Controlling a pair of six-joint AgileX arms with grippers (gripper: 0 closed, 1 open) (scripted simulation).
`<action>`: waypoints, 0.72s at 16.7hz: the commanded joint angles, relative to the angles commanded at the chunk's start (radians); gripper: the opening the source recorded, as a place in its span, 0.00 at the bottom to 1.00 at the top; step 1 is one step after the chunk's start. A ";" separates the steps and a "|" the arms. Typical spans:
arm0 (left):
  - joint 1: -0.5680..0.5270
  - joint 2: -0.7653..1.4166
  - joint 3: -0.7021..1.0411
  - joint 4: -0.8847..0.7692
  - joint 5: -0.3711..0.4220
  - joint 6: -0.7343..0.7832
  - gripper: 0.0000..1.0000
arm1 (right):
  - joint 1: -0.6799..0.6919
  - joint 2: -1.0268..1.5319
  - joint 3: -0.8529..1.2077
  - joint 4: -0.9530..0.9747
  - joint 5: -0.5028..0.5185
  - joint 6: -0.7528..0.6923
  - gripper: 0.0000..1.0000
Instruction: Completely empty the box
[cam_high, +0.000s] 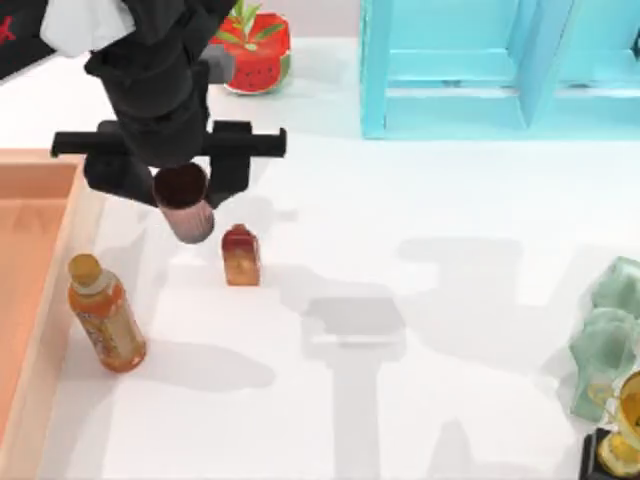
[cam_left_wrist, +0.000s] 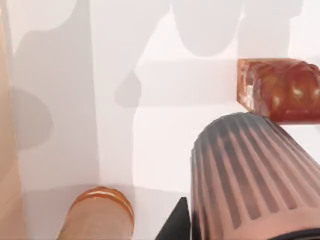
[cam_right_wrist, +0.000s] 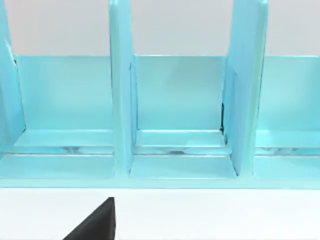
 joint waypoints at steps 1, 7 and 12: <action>-0.075 -0.013 -0.048 0.022 0.005 -0.078 0.00 | 0.000 0.000 0.000 0.000 0.000 0.000 1.00; -0.358 -0.089 -0.299 0.067 0.059 -0.389 0.00 | 0.000 0.000 0.000 0.000 0.000 0.000 1.00; -0.375 -0.096 -0.320 0.066 0.066 -0.409 0.00 | 0.000 0.000 0.000 0.000 0.000 0.000 1.00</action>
